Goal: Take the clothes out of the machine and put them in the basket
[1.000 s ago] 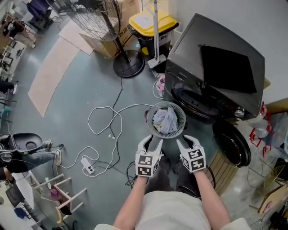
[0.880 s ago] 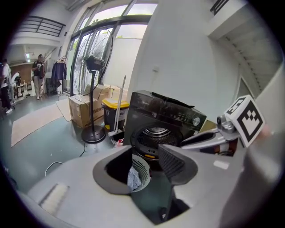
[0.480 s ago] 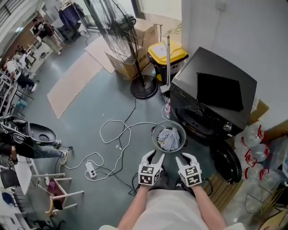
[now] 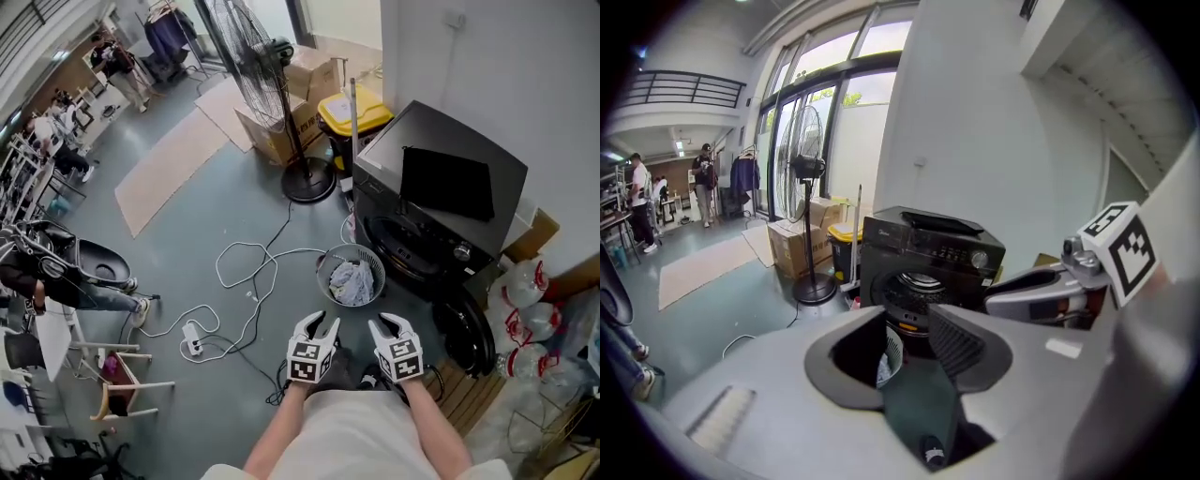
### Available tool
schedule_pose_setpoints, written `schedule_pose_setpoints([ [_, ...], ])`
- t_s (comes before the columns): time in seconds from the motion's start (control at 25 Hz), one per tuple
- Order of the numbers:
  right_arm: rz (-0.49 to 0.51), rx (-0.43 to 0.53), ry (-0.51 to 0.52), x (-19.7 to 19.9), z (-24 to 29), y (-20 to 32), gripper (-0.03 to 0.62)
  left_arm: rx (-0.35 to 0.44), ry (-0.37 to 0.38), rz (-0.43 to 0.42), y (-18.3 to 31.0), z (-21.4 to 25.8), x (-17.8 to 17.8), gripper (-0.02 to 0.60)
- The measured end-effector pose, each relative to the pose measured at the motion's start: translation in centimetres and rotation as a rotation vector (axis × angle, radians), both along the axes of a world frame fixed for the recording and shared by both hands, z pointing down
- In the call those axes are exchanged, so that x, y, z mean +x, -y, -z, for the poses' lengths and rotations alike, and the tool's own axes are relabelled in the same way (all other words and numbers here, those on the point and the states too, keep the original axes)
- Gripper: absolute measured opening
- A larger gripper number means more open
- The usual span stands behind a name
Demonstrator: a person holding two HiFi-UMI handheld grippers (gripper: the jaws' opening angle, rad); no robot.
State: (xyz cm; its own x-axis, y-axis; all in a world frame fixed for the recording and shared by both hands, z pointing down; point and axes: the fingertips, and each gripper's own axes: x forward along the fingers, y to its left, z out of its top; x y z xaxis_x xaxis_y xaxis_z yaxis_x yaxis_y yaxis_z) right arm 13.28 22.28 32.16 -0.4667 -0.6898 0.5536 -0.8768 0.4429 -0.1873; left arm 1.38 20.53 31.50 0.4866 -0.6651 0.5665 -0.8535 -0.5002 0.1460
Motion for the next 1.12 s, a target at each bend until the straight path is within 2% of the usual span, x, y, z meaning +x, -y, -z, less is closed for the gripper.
schedule_pose_setpoints([
  [0.12, -0.008, 0.006, 0.014, 0.8, -0.1, -0.3, 0.091, 0.008, 0.039, -0.003, -0.9, 0.0, 0.4, 0.139],
  [0.2, -0.012, 0.020, 0.026, 0.8, 0.1, -0.4, 0.065, 0.009, 0.066, -0.021, -1.4, 0.0, 0.3, 0.111],
  [0.32, -0.015, 0.035, 0.045, 0.8, 0.2, -1.2, 0.026, 0.002, 0.060, -0.022, -2.3, -0.1, 0.2, 0.057],
  [0.4, 0.001, 0.037, 0.036, 0.9, 0.1, -1.7, 0.002, 0.004, 0.040, -0.007, -2.5, -0.1, 0.5, 0.057],
  [0.72, 0.010, 0.061, 0.010, 1.5, 0.4, -1.4, 0.000, 0.033, 0.022, -0.002, -2.3, 0.5, 1.9, 0.058],
  [1.12, 0.018, 0.058, -0.007, 1.7, 0.1, -1.4, 0.001, 0.013, 0.007, 0.023, -2.6, 0.0, 1.9, 0.058],
])
